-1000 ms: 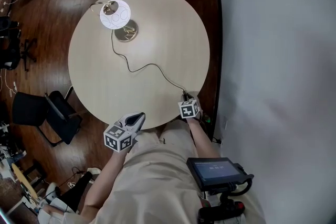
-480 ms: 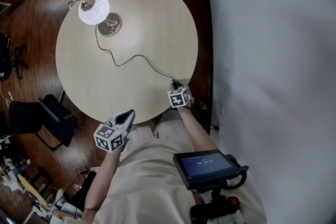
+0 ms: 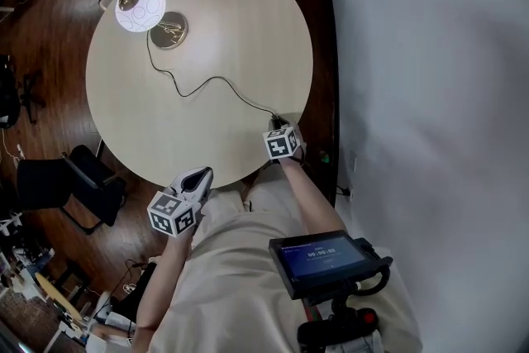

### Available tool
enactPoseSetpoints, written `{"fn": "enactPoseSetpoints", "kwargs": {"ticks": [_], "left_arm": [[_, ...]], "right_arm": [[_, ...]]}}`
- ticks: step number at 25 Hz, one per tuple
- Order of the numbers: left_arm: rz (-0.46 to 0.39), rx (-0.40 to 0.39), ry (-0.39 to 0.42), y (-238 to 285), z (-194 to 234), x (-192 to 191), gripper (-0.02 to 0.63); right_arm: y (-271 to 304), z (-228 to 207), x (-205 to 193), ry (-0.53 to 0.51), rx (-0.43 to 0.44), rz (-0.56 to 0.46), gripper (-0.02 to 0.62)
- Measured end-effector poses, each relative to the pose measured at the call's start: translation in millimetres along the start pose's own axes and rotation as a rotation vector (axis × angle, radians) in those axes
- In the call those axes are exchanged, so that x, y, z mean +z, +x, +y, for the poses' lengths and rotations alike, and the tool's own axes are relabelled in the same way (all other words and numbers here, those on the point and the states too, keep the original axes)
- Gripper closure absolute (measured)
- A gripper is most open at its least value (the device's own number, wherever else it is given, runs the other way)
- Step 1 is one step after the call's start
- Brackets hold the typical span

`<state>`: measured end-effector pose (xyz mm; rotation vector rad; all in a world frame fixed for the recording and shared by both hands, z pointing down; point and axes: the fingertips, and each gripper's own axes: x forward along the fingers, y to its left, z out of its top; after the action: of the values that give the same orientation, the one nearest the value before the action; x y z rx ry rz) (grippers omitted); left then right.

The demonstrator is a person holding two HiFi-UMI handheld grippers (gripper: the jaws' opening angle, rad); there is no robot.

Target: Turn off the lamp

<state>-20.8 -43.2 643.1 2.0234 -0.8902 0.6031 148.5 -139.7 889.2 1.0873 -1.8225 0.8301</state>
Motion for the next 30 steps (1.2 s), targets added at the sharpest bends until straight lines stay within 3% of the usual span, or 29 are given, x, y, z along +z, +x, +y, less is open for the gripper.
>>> {"fn": "enactPoseSetpoints", "kwargs": {"ticks": [11, 15, 30], "left_arm": [[-0.001, 0.018, -0.014, -4, 7, -1, 0.621], [-0.006, 0.023, -0.018, -7, 11, 1, 0.621], [-0.010, 0.026, -0.023, -11, 15, 0, 0.621]], "right_arm": [[5, 0, 2, -0.022, 0.003, -0.005, 0.508], [3, 3, 3, -0.018, 0.006, -0.017, 0.465], [-3, -2, 5, 0.037, -0.046, -0.050, 0.500]]}}
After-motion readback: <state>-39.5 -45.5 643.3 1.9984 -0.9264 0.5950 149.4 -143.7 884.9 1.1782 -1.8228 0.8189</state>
